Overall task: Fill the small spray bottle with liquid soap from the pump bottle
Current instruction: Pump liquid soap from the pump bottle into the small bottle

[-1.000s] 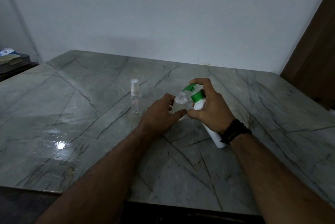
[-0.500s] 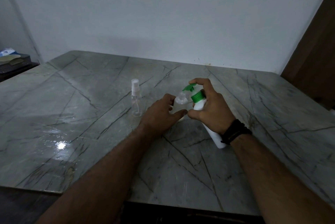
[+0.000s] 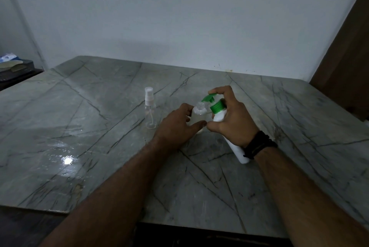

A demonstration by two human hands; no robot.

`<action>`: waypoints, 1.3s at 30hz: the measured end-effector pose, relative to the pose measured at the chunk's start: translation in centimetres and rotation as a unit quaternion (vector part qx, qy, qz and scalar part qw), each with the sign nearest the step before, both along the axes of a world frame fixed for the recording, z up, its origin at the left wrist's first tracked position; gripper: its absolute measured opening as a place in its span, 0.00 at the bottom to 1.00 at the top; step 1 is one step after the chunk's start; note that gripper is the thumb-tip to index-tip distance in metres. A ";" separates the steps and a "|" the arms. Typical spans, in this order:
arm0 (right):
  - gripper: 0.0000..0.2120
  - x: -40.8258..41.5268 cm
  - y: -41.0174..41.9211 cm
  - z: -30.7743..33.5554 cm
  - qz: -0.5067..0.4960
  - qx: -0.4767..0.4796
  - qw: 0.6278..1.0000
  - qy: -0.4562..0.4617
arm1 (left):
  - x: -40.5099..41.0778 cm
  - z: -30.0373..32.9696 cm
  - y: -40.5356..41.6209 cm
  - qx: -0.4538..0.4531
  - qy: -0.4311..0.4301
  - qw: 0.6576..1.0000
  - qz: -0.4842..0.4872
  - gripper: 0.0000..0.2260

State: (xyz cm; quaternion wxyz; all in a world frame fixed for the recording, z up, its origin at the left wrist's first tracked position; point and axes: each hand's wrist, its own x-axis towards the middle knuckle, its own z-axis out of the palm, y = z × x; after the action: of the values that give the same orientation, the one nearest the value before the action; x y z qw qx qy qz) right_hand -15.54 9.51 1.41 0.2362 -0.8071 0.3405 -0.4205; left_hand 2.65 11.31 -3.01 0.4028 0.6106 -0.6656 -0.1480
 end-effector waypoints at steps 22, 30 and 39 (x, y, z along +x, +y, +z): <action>0.36 -0.2 0.1 0.0 0.000 0.007 1.000 -0.001 | 0.0 -0.1 -0.2 0.000 -0.002 1.000 0.002 0.23; 0.34 -0.1 0.1 0.0 -0.010 0.015 1.000 -0.010 | 0.1 -0.3 -0.4 0.005 -0.008 1.000 0.006 0.23; 0.34 -0.2 0.1 0.1 0.006 0.012 1.000 0.002 | 0.0 -0.3 -0.3 0.006 -0.002 1.000 0.007 0.24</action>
State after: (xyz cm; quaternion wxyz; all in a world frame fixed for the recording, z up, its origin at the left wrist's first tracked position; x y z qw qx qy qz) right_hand -15.69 9.57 1.50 0.2479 -0.8067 0.3415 -0.4137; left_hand 2.70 10.96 -3.31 0.3987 0.6182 -0.6611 -0.1475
